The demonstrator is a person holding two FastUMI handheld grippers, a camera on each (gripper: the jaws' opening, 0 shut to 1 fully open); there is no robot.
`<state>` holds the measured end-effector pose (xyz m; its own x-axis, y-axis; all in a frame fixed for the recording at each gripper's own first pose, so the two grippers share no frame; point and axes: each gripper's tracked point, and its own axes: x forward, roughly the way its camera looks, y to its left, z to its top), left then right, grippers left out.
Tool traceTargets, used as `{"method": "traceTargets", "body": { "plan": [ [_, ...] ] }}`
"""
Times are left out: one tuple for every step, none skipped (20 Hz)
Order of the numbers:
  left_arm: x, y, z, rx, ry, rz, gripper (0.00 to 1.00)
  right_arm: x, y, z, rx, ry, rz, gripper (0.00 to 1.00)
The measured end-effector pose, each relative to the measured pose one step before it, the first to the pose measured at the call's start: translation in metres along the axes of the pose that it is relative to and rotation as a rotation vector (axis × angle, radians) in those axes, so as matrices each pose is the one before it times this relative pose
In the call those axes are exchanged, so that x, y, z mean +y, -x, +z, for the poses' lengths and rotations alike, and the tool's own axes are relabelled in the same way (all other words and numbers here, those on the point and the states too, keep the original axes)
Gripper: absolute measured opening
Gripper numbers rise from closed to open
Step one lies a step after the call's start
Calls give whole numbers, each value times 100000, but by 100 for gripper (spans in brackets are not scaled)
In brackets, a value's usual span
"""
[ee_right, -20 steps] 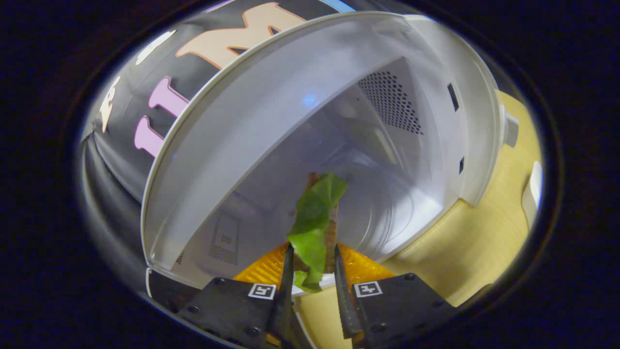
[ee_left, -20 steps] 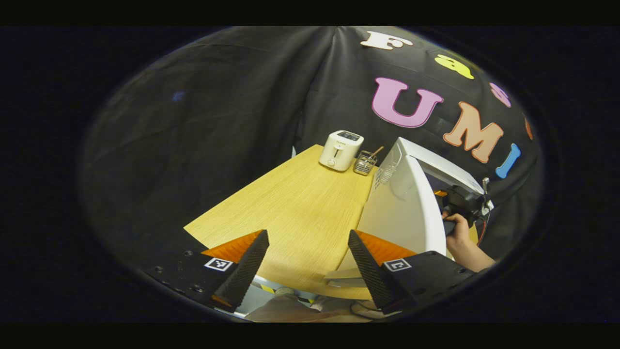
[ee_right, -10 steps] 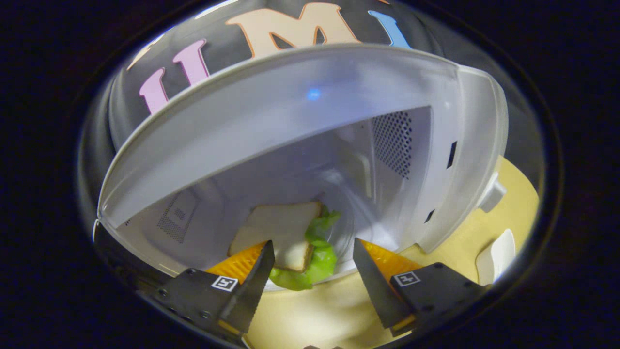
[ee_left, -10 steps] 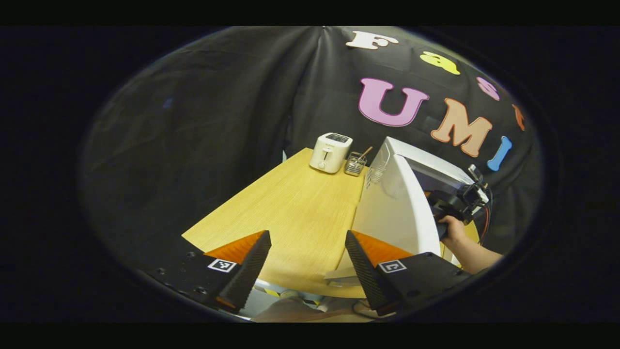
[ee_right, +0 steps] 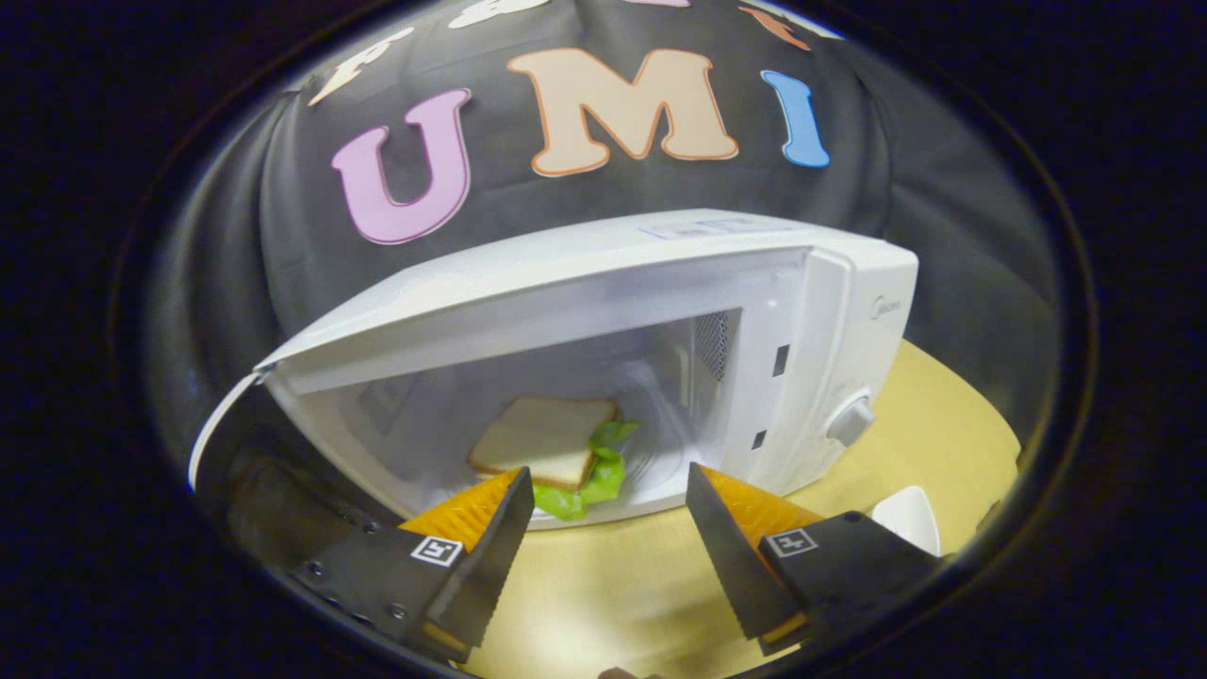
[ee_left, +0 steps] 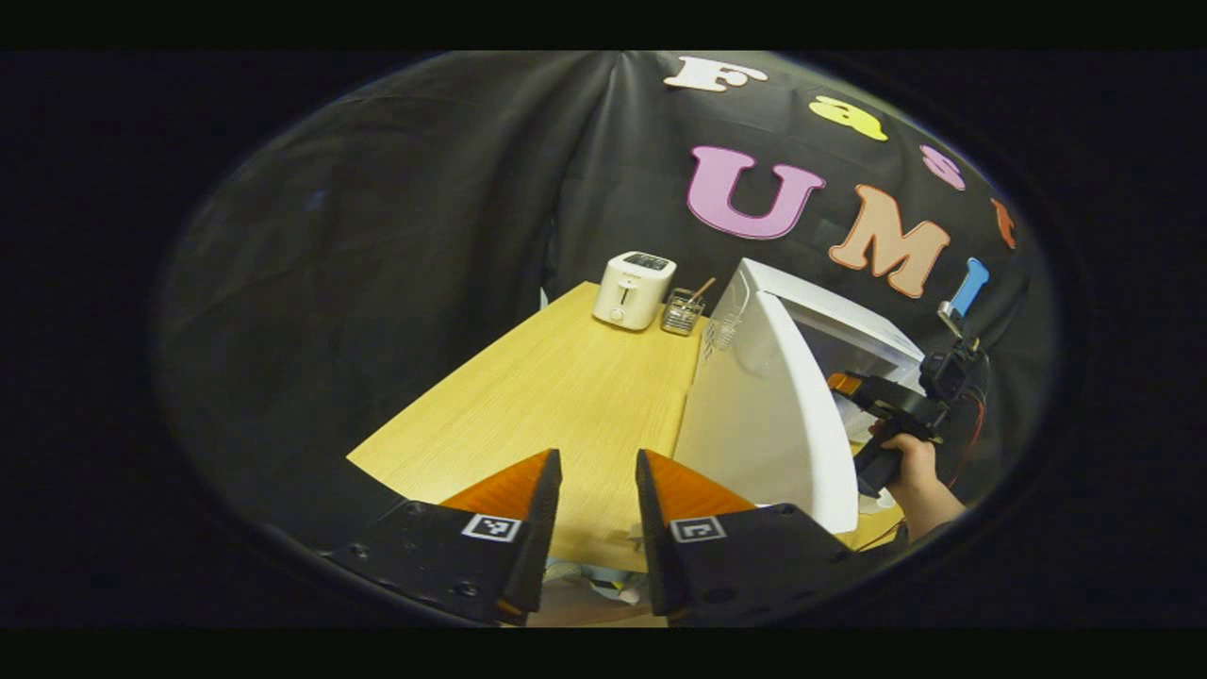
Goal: Open the microwave oven with the left hand, put the food in, and close the microwave oven.
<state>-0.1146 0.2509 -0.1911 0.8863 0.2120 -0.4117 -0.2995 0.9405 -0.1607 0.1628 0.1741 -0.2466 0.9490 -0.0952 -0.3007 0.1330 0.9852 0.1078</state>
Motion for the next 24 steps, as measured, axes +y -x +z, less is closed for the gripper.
{"method": "traceTargets", "body": {
  "plan": [
    [-247, 28, 64, -83, -547, -1155, 43, 208, 1289, 155, -536, 400, 1785, 100],
    [-151, 53, 11, -215, -963, -731, 33, 220, 1164, 321, -944, -16, 1587, 100],
    [64, 64, 81, -345, -1032, 116, 25, 163, 1187, 320, -770, -902, 1362, 100],
    [204, -163, -159, 354, -1248, 1154, 20, 100, 1136, 352, -579, -1231, 749, 100],
    [316, -60, -278, 1017, -1248, 1430, 19, 61, 1191, 362, -845, -1764, 176, 100],
    [309, -64, -354, 1244, -721, 960, 0, -161, 968, 223, -363, -2114, -232, 100],
    [249, -70, -288, 1529, -317, 1033, 5, -263, 902, 89, 243, -2348, -115, 100],
    [383, 105, -162, 1009, 185, 1192, 2, -505, 655, 141, 254, -1909, -431, 100],
    [-102, -289, -146, 579, 526, -239, 1, -543, 738, -144, 333, -1389, -1007, 100],
    [-110, -18, -48, 151, 269, -575, 1, -549, 791, -79, 435, -971, -1140, 100],
    [-112, 4, -74, 374, -260, -722, 0, -601, 980, -177, 399, -644, -1275, 100],
    [-331, -67, -13, 464, -853, -1331, 1, -672, 783, -106, 86, -277, -1320, 100],
    [-236, -174, 35, 380, -1294, -1263, 1, -742, 1029, -295, 425, -150, -1529, 100],
    [-312, -125, 150, -36, -1688, -1318, 2, -828, 794, -336, 117, 215, -1755, 100],
    [-221, -92, 318, -594, -1712, -1293, 1, -1119, 847, -458, 385, 605, -2435, 100],
    [-255, -167, 215, -477, -1674, -1382, 1, -1060, 848, -333, 373, -86, -2353, 91],
    [-222, -230, 5, 173, -2021, -1292, 1, -964, 779, -416, 283, -1007, -1860, 92],
    [-196, -126, -162, 976, -2160, -808, 1, -838, 741, -451, 751, -1565, -1839, 100],
    [-250, -159, -256, 1156, -1930, -1150, 1, -981, 699, -555, 573, -1278, -2011, 100],
    [-628, -86, -194, 754, -2115, -1875, 1, -1089, 544, -411, 144, -529, -2888, 100],
    [-511, -150, -80, 996, -2219, -1324, 1, -1154, 450, -313, 46, -480, -2724, 92],
    [-286, -106, -128, 625, -1933, -1462, 1, -830, 524, -183, -73, -858, -1925, 92],
    [-396, -241, 30, 297, -1816, -313, 1, -795, 602, -109, -81, -1337, -1570, 100],
    [-478, -101, 417, -742, -2091, -855, 1, -844, 445, 77, -317, -1542, -1478, 92]
  ]
}}
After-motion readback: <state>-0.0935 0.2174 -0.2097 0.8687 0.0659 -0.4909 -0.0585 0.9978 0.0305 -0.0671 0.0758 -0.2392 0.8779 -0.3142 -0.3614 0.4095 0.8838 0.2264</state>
